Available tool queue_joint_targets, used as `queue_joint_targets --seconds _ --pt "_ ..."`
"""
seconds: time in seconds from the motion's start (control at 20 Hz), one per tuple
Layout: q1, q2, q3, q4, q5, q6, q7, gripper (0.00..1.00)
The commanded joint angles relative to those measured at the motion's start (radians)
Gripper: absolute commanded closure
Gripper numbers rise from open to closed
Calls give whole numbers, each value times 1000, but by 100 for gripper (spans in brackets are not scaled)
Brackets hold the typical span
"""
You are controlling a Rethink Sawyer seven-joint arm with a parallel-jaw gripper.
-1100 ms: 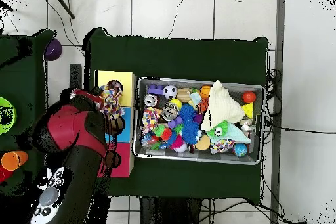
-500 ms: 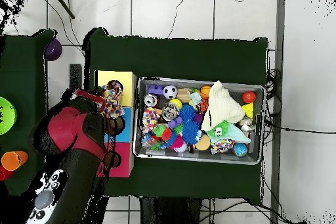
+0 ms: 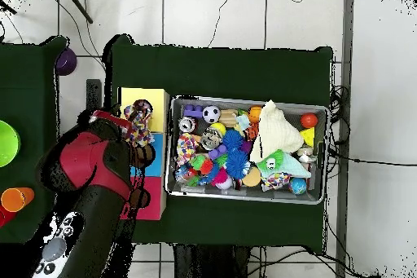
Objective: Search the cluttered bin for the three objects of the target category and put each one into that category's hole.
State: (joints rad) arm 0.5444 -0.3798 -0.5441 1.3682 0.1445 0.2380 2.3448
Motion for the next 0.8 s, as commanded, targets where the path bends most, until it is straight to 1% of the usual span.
queue_joint_targets --seconds 0.05,0.3,0.4,0.6,0.65,0.8 --pt "-12 16 66 47 12 -26 146 0" --pt "-19 2 80 57 8 1 132 0" --pt "-27 -22 95 84 6 31 121 0" --pt "-15 -62 80 119 1 56 120 0" --pt "-13 -58 73 115 8 61 130 0" --pt "22 -41 22 124 45 63 204 0"
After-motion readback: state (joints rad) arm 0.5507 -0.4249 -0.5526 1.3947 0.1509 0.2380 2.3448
